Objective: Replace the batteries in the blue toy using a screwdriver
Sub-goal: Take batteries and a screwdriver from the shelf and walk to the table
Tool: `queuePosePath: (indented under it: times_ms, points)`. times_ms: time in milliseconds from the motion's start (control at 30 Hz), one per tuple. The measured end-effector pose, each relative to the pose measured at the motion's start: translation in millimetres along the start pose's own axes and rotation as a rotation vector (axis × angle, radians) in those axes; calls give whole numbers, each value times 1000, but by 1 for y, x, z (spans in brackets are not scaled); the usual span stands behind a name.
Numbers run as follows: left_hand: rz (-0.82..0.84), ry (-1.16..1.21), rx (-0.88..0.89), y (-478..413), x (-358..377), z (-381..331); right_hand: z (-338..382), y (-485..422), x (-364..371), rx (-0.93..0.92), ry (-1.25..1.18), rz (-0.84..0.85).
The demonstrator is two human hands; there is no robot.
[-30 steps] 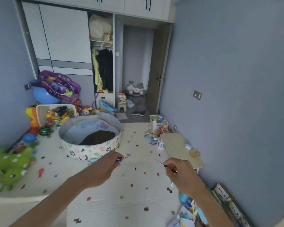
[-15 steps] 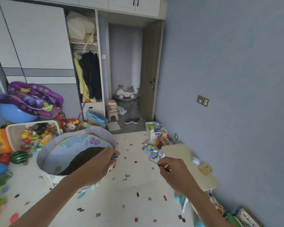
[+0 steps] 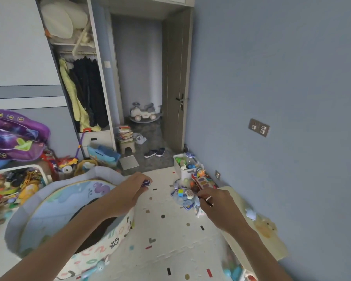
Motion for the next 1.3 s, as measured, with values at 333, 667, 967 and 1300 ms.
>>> queuePosePath:
  times_ms: [333, 667, 967, 1300]
  points:
    - [68, -4, 154, -240, 31, -5, -87, -172, -35, 119, -11, -44]
    - [309, 106, 680, -459, 137, -127, -241, -208, -96, 559, -18, -320]
    - [561, 107, 1094, -525, 247, -252, -317, -169, -108, 916, 49, -506]
    - [712, 70, 1169, -582, 413, -323, -481, -197, -79, 1014, 47, -483]
Point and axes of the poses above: each hand's wrist, its own y-axis away from the middle knuckle, its own x-axis out of the palm, z = x × y, the point moved 10 cm from there along -y, towards the middle knuckle, and after that the axes turned 5 degrees about x, right-handed, at the moved point
